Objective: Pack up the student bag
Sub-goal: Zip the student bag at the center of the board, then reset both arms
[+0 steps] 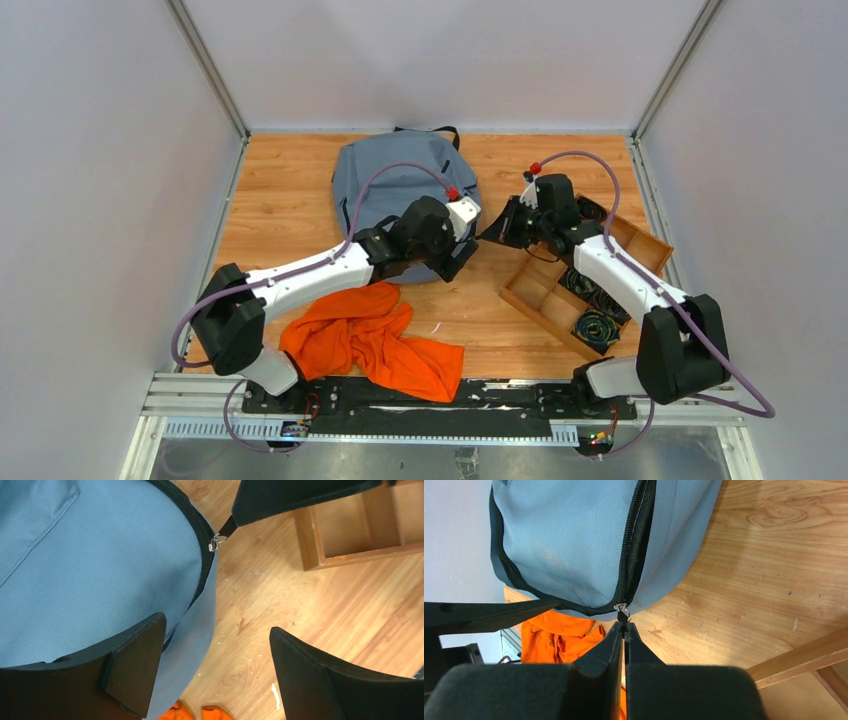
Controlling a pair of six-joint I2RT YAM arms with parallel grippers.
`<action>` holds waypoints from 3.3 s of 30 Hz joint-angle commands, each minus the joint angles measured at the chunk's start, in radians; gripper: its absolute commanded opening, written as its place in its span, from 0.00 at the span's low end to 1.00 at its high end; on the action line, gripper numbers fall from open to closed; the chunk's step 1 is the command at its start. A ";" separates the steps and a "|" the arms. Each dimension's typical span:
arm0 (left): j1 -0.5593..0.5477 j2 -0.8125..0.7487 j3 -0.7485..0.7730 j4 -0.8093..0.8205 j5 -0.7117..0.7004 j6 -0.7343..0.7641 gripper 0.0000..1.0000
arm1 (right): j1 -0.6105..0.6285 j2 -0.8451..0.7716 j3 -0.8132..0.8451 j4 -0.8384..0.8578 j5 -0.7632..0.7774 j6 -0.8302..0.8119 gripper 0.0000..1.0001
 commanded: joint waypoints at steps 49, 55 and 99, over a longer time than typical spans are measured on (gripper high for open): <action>-0.032 -0.333 -0.349 -0.065 -0.228 -0.112 0.00 | -0.195 0.626 0.566 -0.001 0.032 0.012 0.00; -0.031 -0.268 -0.317 -0.002 -0.231 -0.172 0.00 | -0.196 0.608 0.596 0.007 0.018 0.006 0.00; 0.355 -0.756 -0.336 -0.292 -0.451 -0.461 0.84 | -0.132 -0.394 -0.090 -0.189 0.937 -0.138 0.87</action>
